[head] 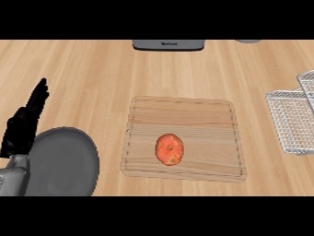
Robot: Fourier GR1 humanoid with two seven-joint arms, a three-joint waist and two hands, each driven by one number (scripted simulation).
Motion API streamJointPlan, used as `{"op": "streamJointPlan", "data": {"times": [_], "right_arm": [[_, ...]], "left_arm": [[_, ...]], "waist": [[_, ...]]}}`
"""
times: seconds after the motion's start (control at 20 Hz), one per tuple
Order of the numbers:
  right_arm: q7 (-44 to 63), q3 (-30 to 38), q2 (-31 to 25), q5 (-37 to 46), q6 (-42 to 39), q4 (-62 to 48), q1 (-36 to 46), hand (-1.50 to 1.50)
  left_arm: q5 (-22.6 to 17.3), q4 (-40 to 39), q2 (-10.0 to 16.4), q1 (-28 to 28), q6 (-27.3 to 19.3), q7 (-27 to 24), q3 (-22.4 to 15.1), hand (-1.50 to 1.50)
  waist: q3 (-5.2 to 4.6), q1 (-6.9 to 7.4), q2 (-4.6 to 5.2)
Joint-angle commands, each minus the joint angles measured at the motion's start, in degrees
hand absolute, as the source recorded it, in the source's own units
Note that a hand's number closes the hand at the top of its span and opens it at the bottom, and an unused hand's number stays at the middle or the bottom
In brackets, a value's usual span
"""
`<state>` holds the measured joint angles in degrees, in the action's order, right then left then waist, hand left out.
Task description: Pick the sweet potato from the cutting board and place it in the tiered basket
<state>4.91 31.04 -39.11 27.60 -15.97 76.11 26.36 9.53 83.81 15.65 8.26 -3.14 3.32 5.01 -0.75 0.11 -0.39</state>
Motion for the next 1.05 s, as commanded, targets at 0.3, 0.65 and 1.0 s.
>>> {"op": "streamJointPlan", "data": {"times": [0.3,0.65,1.0], "right_arm": [[7.5,15.12,-9.9,-11.26,-8.62,0.02,-3.64,-1.5],[0.52,26.3,-15.63,-17.78,-17.71,-12.3,-13.74,-1.5],[-16.3,35.36,-24.76,-20.18,-24.68,-29.26,-22.48,-1.5]], "left_arm": [[0.8,1.77,-1.36,0.05,-0.65,2.83,-0.23,0.0],[-0.48,1.39,-0.54,-0.63,0.27,1.71,1.77,0.0],[1.29,0.49,-0.59,0.0,0.08,1.69,1.1,0.0]], "waist": [[0.74,-0.97,0.14],[0.79,-1.32,0.18],[0.86,-1.23,0.32]]}}
